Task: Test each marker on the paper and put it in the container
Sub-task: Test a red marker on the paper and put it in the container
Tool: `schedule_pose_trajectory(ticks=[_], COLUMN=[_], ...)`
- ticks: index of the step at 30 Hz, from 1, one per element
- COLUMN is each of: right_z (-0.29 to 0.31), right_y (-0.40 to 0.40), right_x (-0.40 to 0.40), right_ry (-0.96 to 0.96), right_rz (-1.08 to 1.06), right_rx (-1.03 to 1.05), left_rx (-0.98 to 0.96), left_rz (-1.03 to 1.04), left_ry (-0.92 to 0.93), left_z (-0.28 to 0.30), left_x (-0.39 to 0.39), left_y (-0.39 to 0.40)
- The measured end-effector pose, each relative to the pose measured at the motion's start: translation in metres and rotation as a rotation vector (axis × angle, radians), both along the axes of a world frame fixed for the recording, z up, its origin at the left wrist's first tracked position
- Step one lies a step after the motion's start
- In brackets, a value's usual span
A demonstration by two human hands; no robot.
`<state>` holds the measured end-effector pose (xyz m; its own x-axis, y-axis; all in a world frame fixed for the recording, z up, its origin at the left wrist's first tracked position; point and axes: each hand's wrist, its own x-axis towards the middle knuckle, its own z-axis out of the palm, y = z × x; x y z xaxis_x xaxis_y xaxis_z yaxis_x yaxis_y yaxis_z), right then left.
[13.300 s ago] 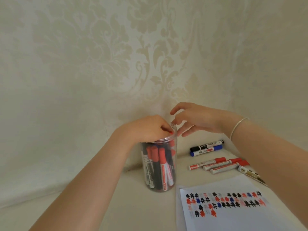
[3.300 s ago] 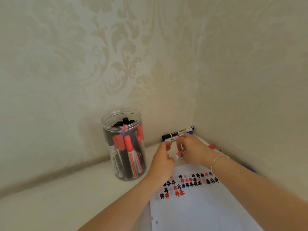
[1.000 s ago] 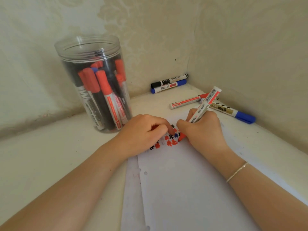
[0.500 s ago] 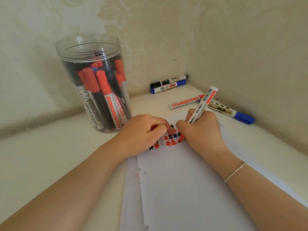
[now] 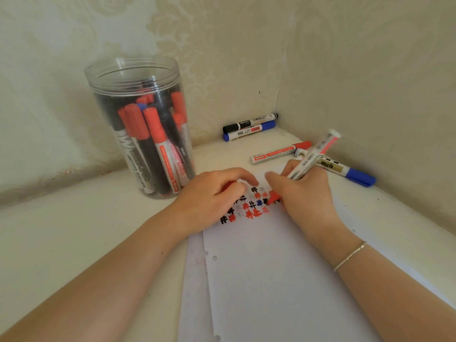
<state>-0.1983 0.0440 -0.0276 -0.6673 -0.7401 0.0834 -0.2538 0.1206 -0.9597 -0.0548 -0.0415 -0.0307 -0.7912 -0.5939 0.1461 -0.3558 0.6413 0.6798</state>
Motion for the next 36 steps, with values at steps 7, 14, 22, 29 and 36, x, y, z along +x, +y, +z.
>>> schedule_pose_trajectory(ticks=[7,14,22,29,36], right_z=[0.006,0.006,0.003,0.006,0.004], right_y=[0.003,0.003,0.003,0.006,0.003], right_x=[-0.012,-0.011,-0.009,-0.012,-0.006], right_ry=[-0.624,-0.565,-0.399,-0.731,-0.038], right_rz=[0.188,0.240,0.298,0.461,0.050], right_rx=[-0.404,-0.361,-0.255,-0.312,-0.243], left_rx=[0.103,0.035,-0.110,0.058,0.103], left_rz=[0.000,-0.027,-0.044,-0.036,0.109], left_ry=[0.074,0.006,0.010,0.203,0.193], left_z=[-0.002,0.001,0.002,0.003,0.004], left_x=[0.003,0.002,0.000,0.001,-0.002], left_y=[-0.002,0.002,0.004,0.006,0.012])
